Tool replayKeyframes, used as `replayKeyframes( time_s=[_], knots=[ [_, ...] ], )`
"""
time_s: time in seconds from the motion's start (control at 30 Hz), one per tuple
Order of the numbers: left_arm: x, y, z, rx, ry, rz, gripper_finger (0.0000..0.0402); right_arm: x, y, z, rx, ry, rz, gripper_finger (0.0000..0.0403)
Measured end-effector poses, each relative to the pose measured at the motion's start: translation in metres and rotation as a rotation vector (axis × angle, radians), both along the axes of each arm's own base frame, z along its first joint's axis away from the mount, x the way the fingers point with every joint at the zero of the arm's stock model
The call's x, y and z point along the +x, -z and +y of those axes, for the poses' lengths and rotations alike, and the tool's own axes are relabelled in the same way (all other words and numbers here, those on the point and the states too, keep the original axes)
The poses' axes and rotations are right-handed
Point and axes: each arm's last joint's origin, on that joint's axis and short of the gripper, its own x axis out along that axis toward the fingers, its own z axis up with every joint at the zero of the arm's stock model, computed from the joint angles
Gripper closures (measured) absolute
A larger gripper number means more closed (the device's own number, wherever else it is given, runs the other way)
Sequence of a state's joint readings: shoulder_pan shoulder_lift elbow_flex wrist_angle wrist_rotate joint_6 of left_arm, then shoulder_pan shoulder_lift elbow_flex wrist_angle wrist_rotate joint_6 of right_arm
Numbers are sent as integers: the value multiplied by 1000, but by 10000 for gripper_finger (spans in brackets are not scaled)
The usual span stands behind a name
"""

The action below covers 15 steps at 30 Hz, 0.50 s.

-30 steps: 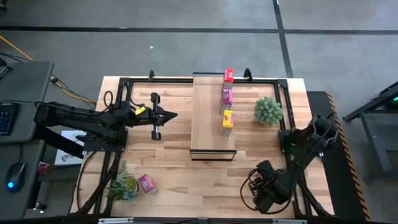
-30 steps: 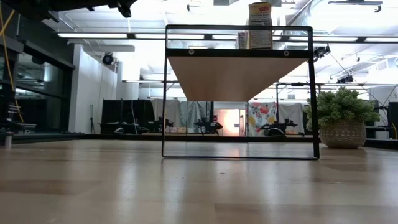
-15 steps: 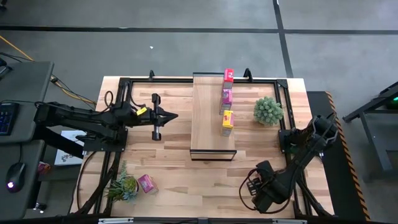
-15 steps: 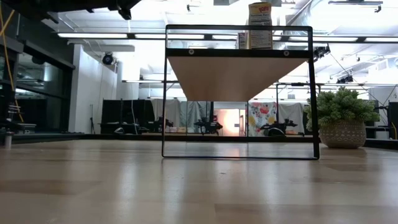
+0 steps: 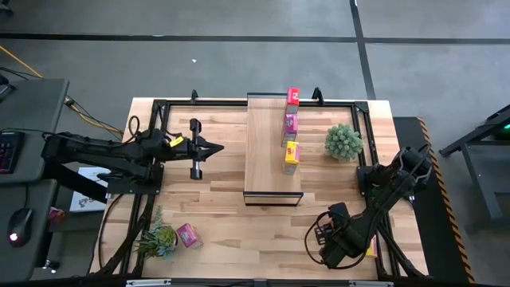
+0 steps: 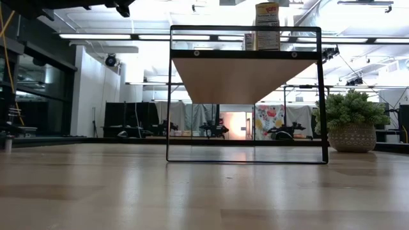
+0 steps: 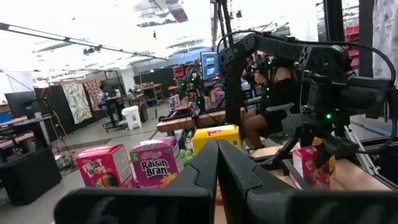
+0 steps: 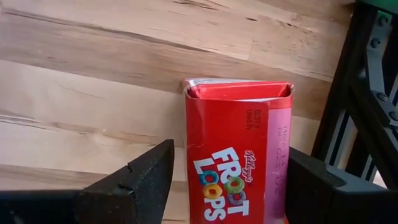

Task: Stack cereal on shelf
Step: Put the red cereal box on the shelf aligned with the red cereal box

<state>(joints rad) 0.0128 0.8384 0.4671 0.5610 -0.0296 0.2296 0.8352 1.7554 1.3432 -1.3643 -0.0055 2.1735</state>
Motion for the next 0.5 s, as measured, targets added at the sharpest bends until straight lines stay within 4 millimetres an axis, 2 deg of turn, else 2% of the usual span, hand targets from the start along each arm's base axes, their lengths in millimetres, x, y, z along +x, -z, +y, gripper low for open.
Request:
replayKeyframes(
  time_s=[0.3, 0.5],
  knots=[
    [0, 0, 0, -10, 2, 0, 401, 3, 0, -4, 46, 9, 57, 162],
    [0, 2, 0, -12, 2, 19, 402, 3, -1, -7, 30, 11, 76, 194]
  ],
)
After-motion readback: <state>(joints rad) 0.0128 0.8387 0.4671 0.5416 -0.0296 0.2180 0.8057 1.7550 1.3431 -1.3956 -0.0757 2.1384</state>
